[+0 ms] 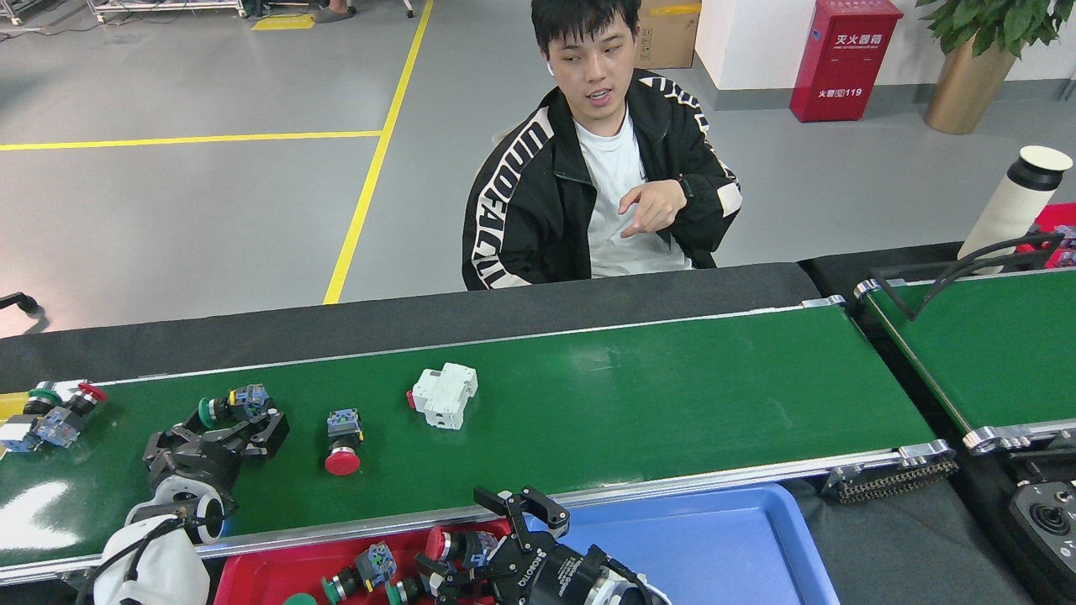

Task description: Pick switch part from conveyor to tray

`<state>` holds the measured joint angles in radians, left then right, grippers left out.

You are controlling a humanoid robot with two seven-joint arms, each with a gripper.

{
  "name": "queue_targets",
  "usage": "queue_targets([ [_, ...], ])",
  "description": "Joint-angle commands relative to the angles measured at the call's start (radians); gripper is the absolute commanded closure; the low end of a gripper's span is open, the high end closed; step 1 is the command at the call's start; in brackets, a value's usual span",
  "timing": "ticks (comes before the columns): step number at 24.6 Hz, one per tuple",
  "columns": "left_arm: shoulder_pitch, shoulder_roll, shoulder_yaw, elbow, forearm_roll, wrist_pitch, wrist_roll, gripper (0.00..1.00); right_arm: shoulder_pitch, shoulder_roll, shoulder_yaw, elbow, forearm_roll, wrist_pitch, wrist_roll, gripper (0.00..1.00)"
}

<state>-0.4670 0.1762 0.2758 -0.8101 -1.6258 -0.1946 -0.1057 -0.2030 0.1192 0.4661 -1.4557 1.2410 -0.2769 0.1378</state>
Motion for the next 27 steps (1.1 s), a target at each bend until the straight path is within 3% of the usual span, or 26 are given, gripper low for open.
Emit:
queue_targets([
  [1, -0.012, 0.011, -0.004, -0.004, 0.003, -0.017, 0.006, 0.91, -0.053, 0.008, -0.084, -0.017, -0.003, 0.148, -0.003, 0.01],
  [5, 0.008, 0.005, -0.004, -0.032, 0.037, -0.036, 0.004, 0.94, -0.068, -0.015, -0.215, -0.017, -0.003, 0.315, -0.007, 0.01],
  [8, 0.100, 0.026, 0.008, -0.178, 0.116, -0.094, -0.009, 0.94, -0.026, -0.079, -0.279, -0.040, -0.003, 0.350, -0.021, 0.01],
  [14, 0.401, 0.083, 0.008, -0.578, 0.328, -0.264, -0.038, 0.93, 0.307, -0.207, -0.314, -0.272, -0.005, 0.340, -0.150, 0.01],
  [17, 0.583, 0.075, 0.010, -0.779, 0.353, -0.443, -0.035, 0.93, 0.402, -0.231, -0.314, -0.308, -0.005, 0.320, -0.201, 0.01],
  [20, 0.697, 0.071, 0.000, -0.909, 0.348, -0.591, -0.032, 0.93, 0.418, -0.247, -0.316, -0.310, -0.005, 0.320, -0.224, 0.01],
  [24, 0.766, 0.071, -0.058, -0.965, 0.326, -0.591, -0.034, 0.92, 0.421, -0.247, -0.317, -0.308, -0.005, 0.320, -0.225, 0.01],
  [27, 0.769, 0.082, -0.089, -0.965, 0.311, -0.591, -0.035, 0.82, 0.422, -0.247, -0.317, -0.304, -0.005, 0.320, -0.225, 0.01],
])
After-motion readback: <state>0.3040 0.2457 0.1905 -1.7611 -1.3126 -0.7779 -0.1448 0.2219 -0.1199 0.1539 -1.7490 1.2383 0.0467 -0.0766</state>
